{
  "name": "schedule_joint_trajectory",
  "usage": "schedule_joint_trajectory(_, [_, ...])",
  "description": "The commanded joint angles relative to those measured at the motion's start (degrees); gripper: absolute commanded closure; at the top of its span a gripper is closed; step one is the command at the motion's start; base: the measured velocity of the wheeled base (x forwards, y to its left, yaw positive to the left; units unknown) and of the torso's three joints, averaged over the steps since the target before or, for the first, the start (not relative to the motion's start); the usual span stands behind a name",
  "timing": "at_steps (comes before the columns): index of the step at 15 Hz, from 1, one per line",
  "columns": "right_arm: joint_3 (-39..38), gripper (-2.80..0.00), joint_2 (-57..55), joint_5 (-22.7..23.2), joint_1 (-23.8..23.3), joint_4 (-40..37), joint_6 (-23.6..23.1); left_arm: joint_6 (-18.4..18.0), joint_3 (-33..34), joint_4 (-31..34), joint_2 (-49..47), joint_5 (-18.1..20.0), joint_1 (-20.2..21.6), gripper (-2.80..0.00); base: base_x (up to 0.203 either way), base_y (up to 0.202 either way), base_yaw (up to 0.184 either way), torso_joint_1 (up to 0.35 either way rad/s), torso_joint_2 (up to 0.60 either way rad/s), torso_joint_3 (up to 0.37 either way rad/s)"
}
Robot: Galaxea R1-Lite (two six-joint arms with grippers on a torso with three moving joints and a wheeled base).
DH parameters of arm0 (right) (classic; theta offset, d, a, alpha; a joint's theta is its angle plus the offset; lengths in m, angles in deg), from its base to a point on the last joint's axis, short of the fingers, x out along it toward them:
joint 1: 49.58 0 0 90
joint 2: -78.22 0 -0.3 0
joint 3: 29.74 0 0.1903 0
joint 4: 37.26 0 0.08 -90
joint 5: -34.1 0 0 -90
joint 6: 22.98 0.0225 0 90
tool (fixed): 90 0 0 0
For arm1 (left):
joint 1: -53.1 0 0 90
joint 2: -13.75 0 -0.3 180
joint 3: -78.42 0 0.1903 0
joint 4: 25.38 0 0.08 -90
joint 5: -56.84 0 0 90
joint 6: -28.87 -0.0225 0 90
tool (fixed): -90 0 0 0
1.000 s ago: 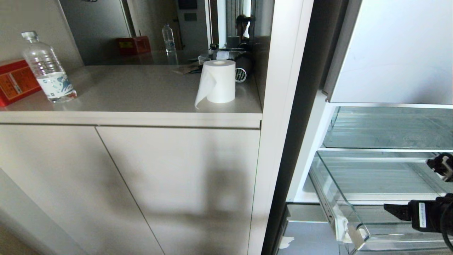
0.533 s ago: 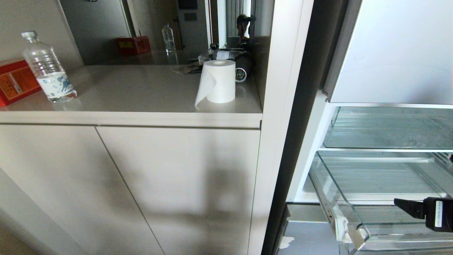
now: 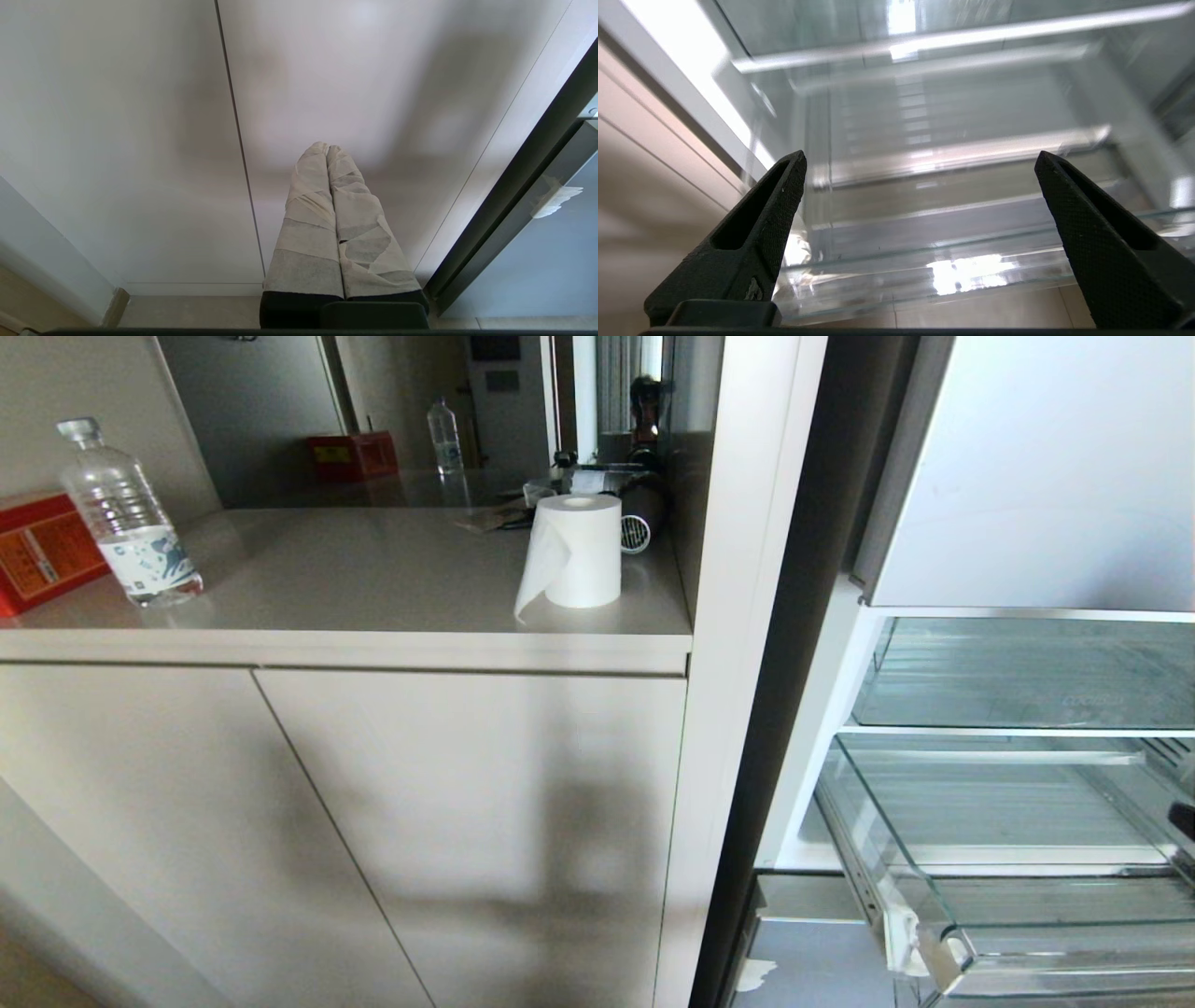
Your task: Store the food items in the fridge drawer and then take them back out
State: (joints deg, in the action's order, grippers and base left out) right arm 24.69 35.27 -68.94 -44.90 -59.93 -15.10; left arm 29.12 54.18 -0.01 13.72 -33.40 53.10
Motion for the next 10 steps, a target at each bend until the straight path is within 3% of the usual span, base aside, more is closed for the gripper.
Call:
schedule_joint_trajectory(1, [-0.1, -2.8, 11.4, 0.4, 0.1, -2.1, -0.8, 0.0, 0.0, 0.0, 0.0, 0.0, 0.0, 0.0, 0.0, 0.0, 0.0, 0.0, 0.0, 0.0])
schedule_joint_trajectory(3, [-0.1, -2.8, 18.7, 2.5, 0.2, -5.8, -3.1, 0.0, 0.0, 0.0, 0.0, 0.0, 0.0, 0.0, 0.0, 0.0, 0.0, 0.0, 0.0, 0.0])
schedule_joint_trajectory(4, [-0.3, -0.98, 21.8, 3.6, 0.2, -7.5, -4.7, 0.0, 0.0, 0.0, 0.0, 0.0, 0.0, 0.0, 0.0, 0.0, 0.0, 0.0, 0.0, 0.0])
schedule_joint_trajectory(5, [-0.5, 0.0, 24.2, 5.3, 0.2, -9.1, -6.6, 0.0, 0.0, 0.0, 0.0, 0.0, 0.0, 0.0, 0.0, 0.0, 0.0, 0.0, 0.0, 0.0])
schedule_joint_trajectory(7, [-1.2, 0.0, 27.1, 10.9, 0.2, -12.7, -7.8, 0.0, 0.0, 0.0, 0.0, 0.0, 0.0, 0.0, 0.0, 0.0, 0.0, 0.0, 0.0, 0.0])
schedule_joint_trajectory(10, [-7.4, 0.0, 27.2, 15.3, 0.2, -13.4, -7.6, 0.0, 0.0, 0.0, 0.0, 0.0, 0.0, 0.0, 0.0, 0.0, 0.0, 0.0, 0.0, 0.0])
